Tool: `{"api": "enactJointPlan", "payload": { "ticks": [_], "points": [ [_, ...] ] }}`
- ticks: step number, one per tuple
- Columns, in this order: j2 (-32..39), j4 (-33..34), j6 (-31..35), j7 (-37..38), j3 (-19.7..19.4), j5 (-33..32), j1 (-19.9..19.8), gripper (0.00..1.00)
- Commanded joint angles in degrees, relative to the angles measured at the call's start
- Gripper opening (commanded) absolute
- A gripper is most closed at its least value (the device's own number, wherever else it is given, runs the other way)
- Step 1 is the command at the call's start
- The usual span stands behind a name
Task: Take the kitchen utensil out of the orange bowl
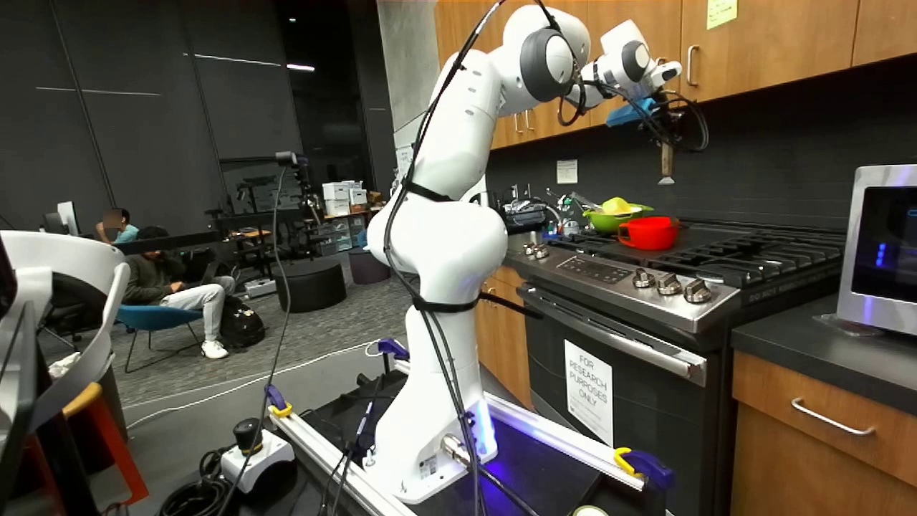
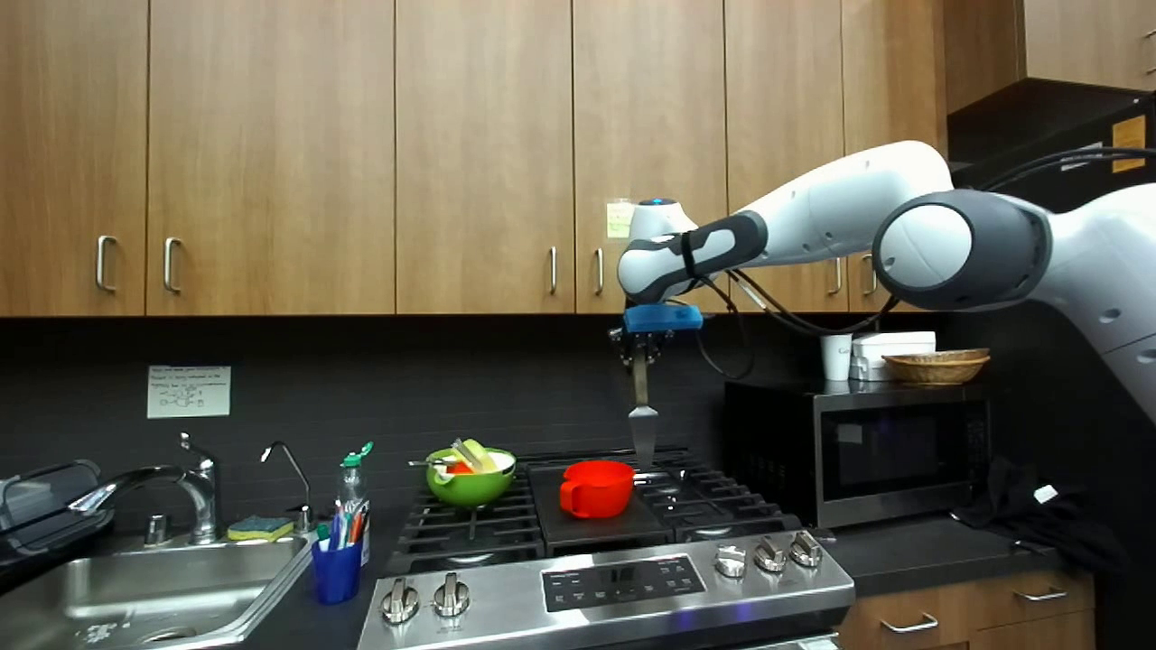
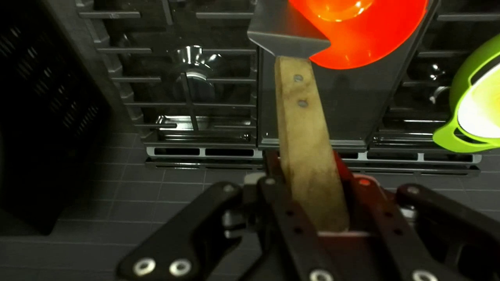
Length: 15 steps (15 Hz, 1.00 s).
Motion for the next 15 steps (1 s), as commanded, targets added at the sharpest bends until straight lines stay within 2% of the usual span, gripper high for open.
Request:
{"api": "enactJointPlan", "payload": {
  "ticks": [1,6,15],
  "points": [
    [-2.16,-4.21,1.22,0.40,0.13,0.77,-0.54,0.08],
    [-2.49,-6.02,2.49,0.42,0.10,0.39,-0.62,0.08],
    [-2.82,-9.65,8.65,1.11,-0.27,0.48,-2.21,0.08]
  ]
}}
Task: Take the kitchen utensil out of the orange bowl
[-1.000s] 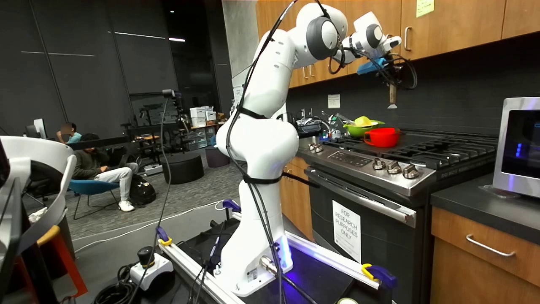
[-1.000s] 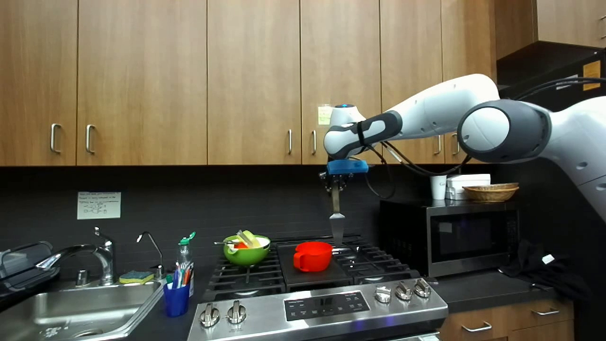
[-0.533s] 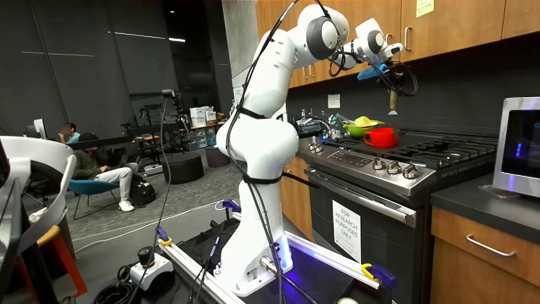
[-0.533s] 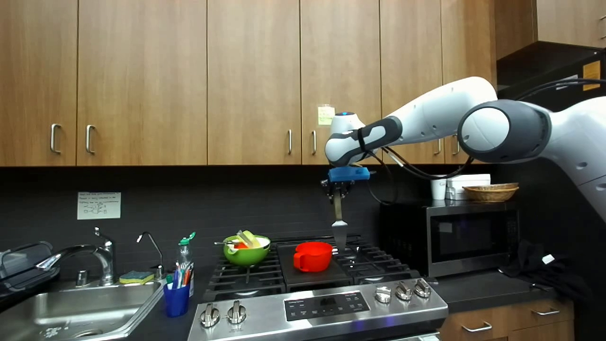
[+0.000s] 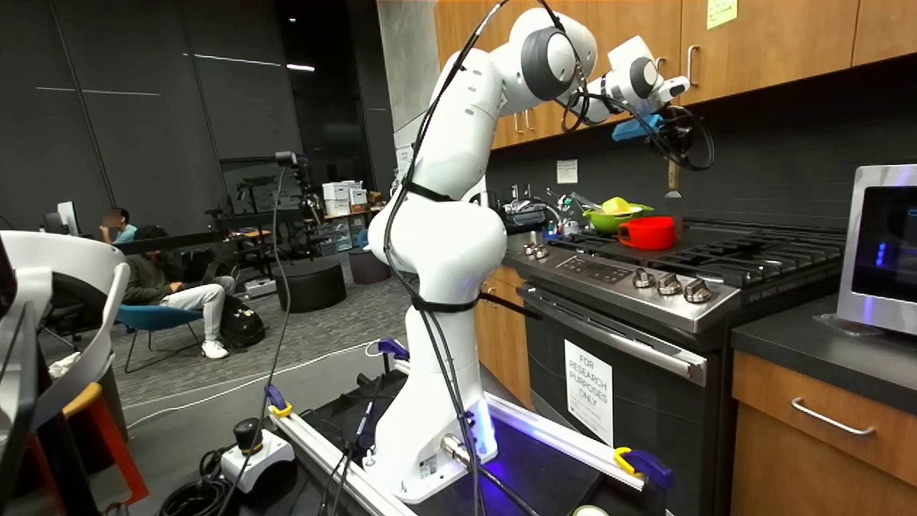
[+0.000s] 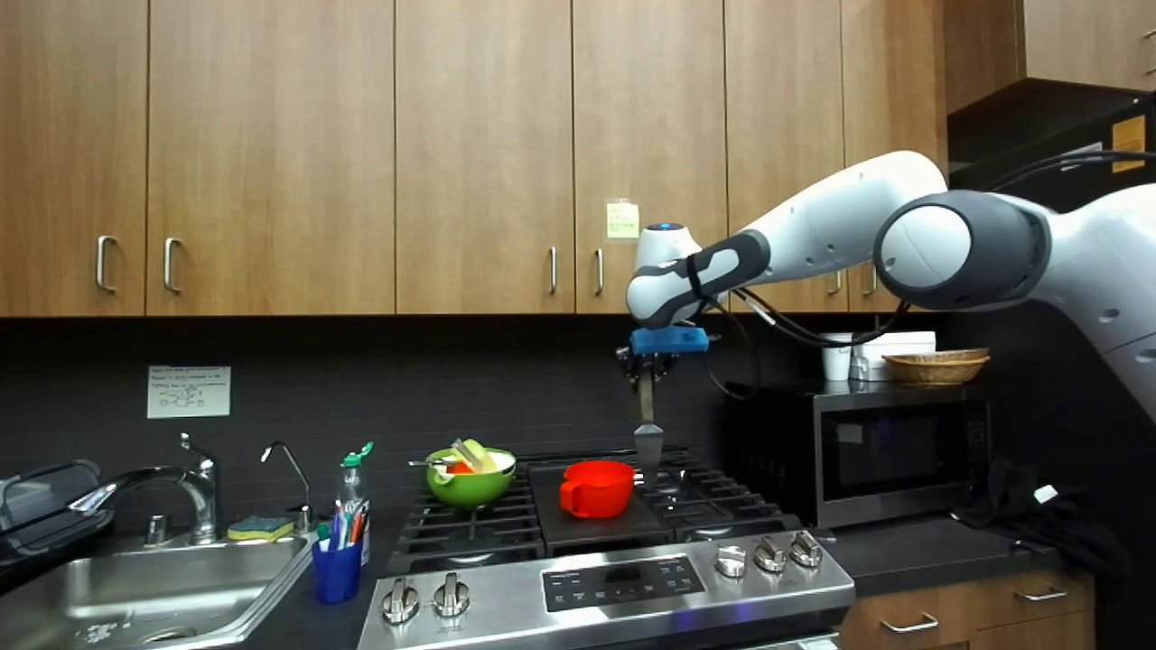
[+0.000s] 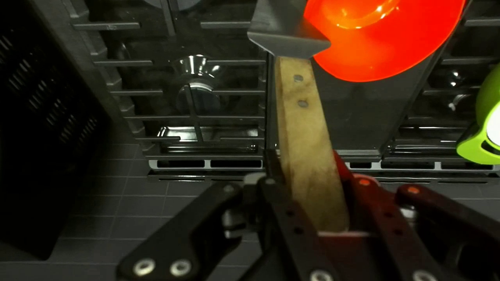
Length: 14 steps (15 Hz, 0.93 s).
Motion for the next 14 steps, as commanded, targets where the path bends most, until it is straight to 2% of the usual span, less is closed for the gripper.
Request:
{"api": "enactJointPlan", "payload": {
  "ticks": [1,6,7,14],
  "points": [
    [-2.80,-4.22,2.62,0.38,-0.28,0.31,-0.95,0.08],
    [-3.56,-6.89,7.19,0.19,0.15,0.99,-2.06,0.08],
    [-3.46,-7.36,8.53,-0.51,-1.38,2.53,-0.90,0.08],
    [-0.99,-13.90,23.85,-0.36,-1.74,6.96,0.21,0.08]
  ]
}}
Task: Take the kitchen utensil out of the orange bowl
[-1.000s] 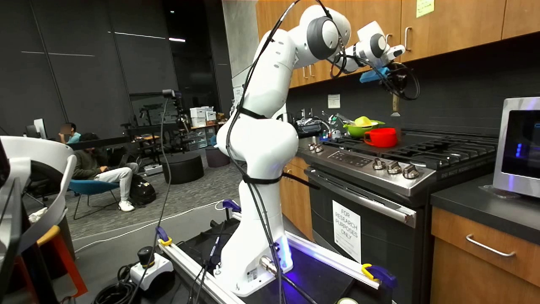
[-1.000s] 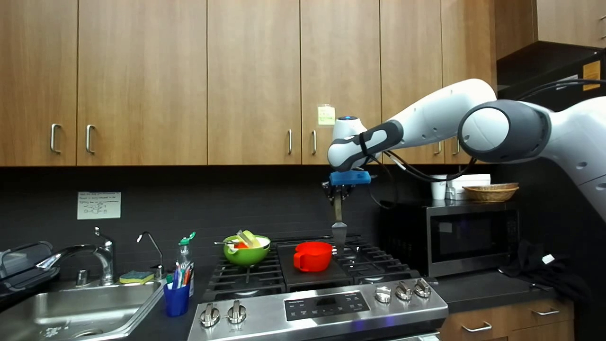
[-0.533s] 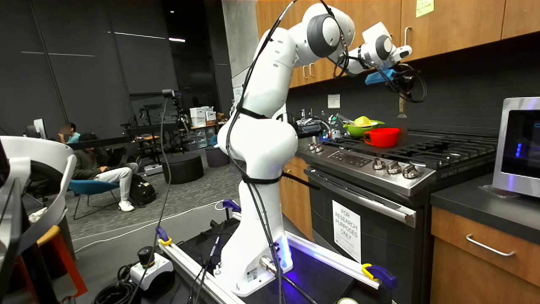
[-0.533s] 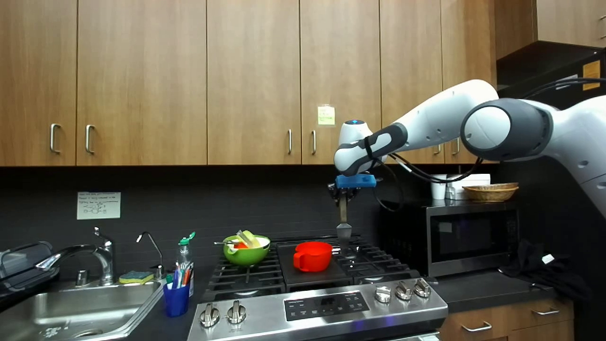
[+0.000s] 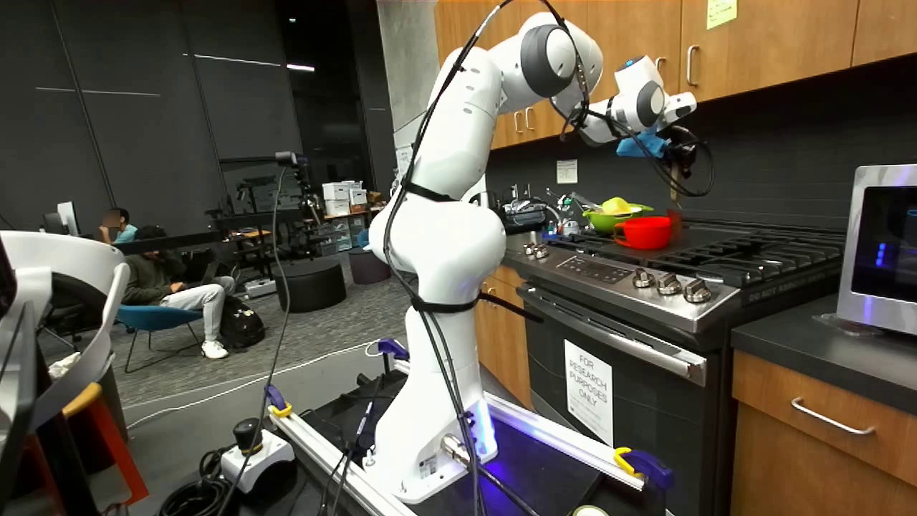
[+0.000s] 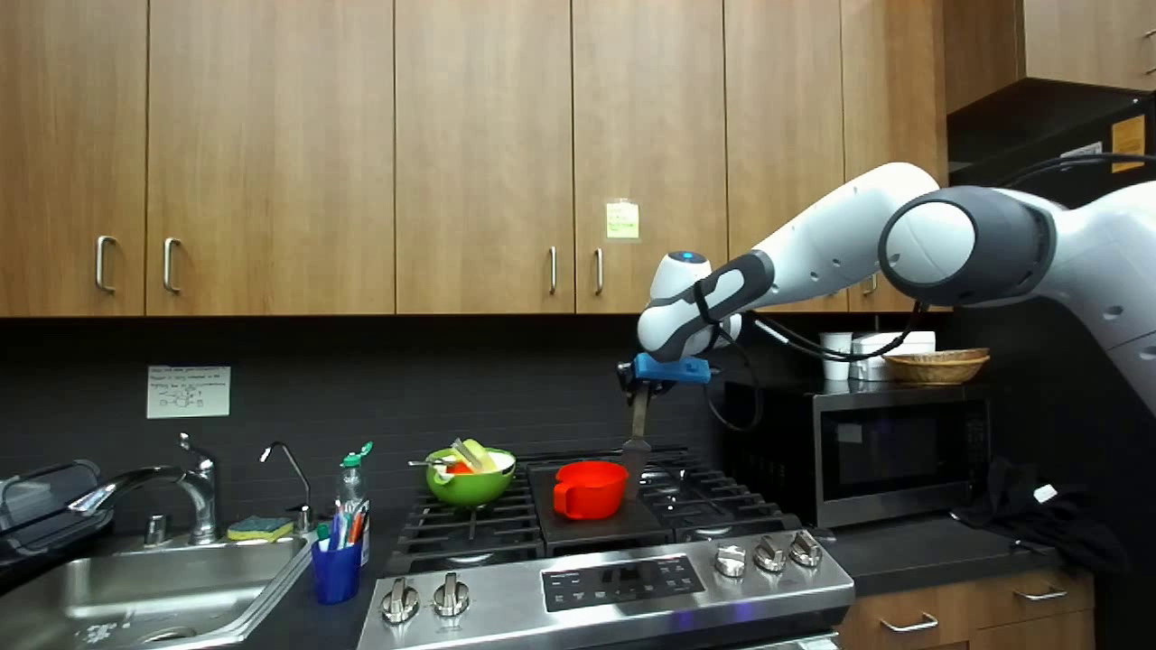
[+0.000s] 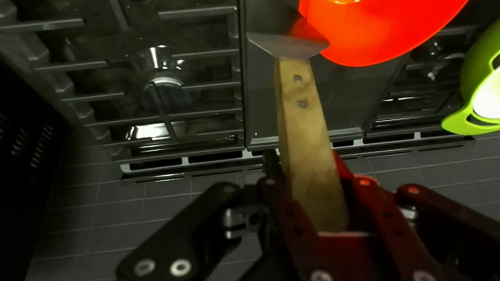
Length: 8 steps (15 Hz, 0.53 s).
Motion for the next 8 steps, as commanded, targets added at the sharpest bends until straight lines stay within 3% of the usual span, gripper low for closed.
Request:
{"api": "enactJointPlan", "payload": {
  "ticks": [1,4,8],
  "points": [
    [0.12,-4.51,8.43,-0.47,-1.65,1.42,1.61,0.08],
    [0.16,-6.78,14.43,0.81,-1.39,-0.80,1.39,0.08],
    [0.36,-9.38,17.42,0.71,-1.66,-1.04,1.74,0.08]
  ]
}}
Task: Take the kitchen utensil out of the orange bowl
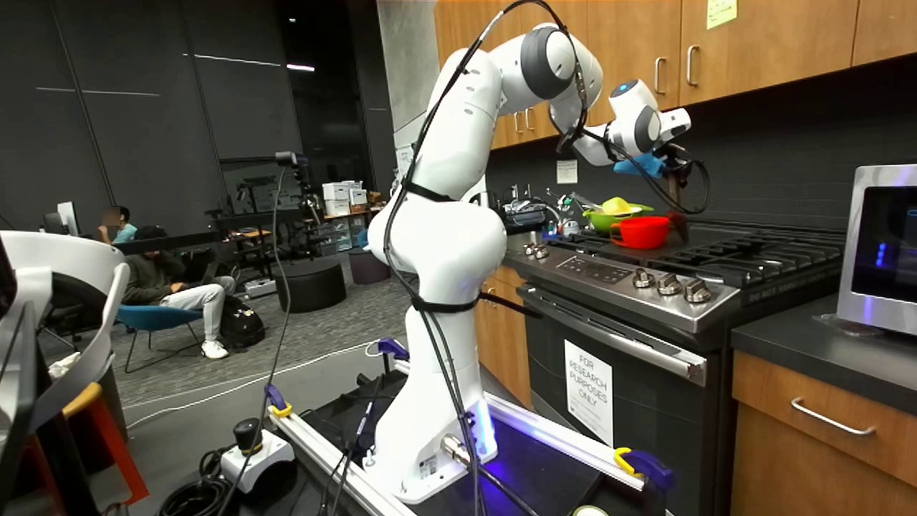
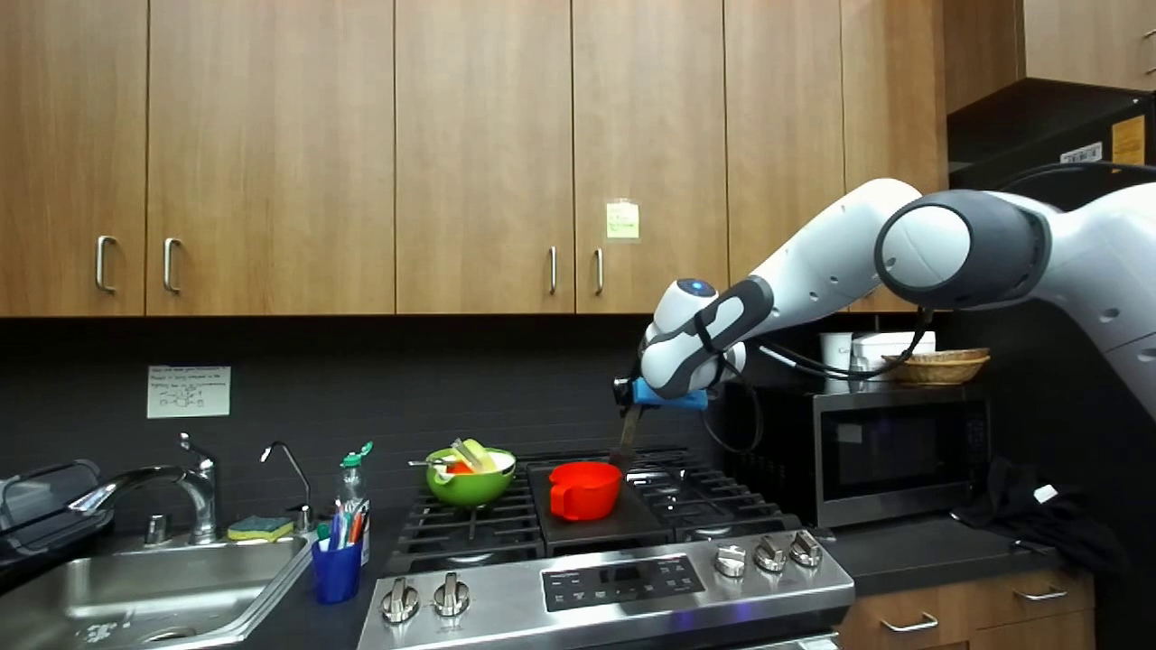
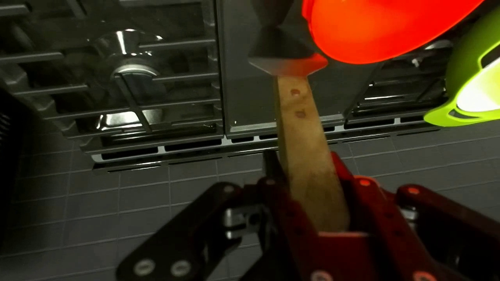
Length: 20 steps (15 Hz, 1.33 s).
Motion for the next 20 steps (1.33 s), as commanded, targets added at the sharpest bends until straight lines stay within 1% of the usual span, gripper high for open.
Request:
{"api": "enactJointPlan", "payload": {
  "ticks": [1,8,9,10,11,13,15,20],
  "points": [
    [-0.20,-2.67,2.69,0.59,-0.66,-0.85,0.59,0.08],
    [0.02,-5.65,2.56,-0.17,-0.62,-1.45,1.13,0.08],
    [-0.28,-6.11,1.62,-1.04,0.33,-0.72,0.66,0.08],
    [-0.82,-6.88,-1.07,-4.39,0.54,3.47,1.36,0.08],
    [-0.94,-7.53,-2.12,-5.88,1.96,5.11,0.68,0.08],
    [-0.57,-8.25,-5.02,-7.31,2.00,6.64,0.99,0.08],
    [-0.56,-9.04,-6.95,-7.35,1.23,6.70,1.65,0.08],
    [-0.79,-10.07,-8.83,-7.26,0.78,6.35,2.06,0.08]
  ]
}}
